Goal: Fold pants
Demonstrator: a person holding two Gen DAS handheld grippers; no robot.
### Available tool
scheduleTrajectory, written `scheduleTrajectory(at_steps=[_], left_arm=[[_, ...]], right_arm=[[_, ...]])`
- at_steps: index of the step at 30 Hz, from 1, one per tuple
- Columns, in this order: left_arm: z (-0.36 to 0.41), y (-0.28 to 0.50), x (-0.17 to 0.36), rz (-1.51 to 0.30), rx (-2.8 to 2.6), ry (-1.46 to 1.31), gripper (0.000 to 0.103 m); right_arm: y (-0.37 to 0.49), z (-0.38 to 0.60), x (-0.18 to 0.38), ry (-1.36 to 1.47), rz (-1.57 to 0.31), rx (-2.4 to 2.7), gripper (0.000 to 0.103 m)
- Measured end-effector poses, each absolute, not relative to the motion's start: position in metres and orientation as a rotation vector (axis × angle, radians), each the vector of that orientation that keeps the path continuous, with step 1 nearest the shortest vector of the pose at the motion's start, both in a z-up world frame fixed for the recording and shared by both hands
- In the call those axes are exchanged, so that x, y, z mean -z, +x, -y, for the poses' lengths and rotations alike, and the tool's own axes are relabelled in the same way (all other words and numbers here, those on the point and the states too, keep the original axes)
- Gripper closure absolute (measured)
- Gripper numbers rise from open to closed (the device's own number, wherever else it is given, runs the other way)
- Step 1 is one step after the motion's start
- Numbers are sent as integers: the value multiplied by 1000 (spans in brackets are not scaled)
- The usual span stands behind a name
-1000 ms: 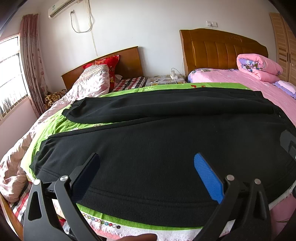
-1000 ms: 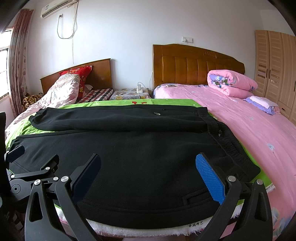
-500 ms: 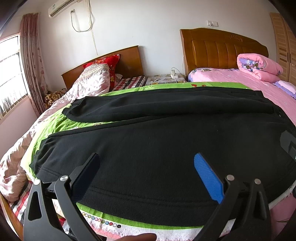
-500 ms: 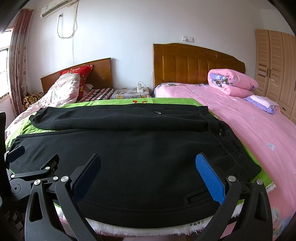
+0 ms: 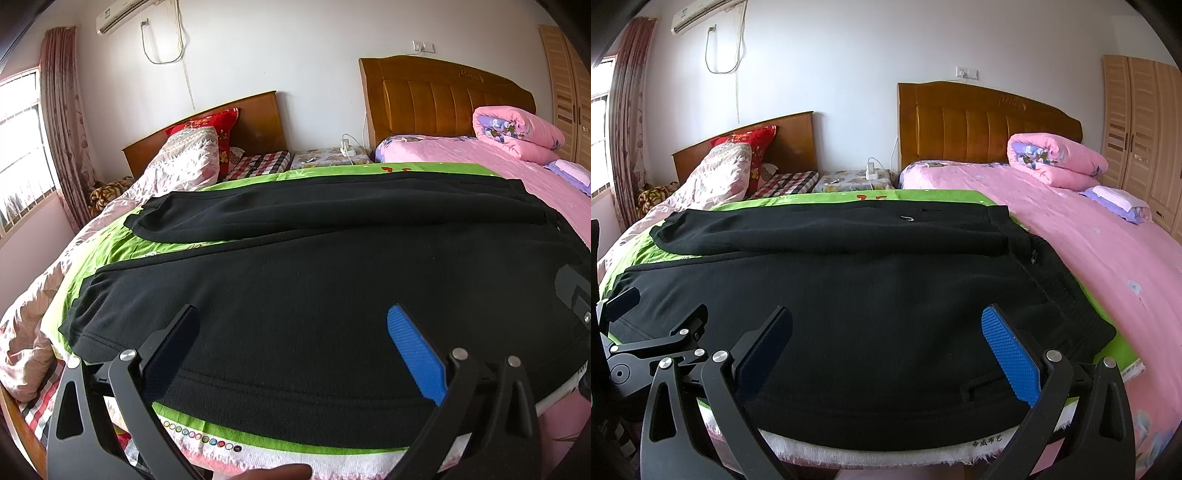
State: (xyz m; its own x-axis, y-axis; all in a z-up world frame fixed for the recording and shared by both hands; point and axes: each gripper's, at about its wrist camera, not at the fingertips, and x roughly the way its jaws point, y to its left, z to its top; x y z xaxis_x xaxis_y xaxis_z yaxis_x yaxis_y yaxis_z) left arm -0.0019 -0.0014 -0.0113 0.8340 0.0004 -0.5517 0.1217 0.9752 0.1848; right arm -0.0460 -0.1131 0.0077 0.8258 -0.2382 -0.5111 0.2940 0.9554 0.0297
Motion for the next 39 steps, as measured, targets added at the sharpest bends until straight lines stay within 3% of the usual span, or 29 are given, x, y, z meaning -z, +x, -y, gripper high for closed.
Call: scheduleTrajectory(at_steps=[17,25,31,39], left_arm=[[-3,13,-9,-668,230,203,1],[5,96,-49,-716,248,316,1],[13,186,-40,-902,386,315,1],[13,250,-51,-890,363,117,1]], right_arm=[[-19,134,-33,-9,-551,199,4],[121,249,-65,-71,-667,174,4],[238,296,-28,-118,-844,-18,4],[322,287,6,-276,-990,-281,4]])
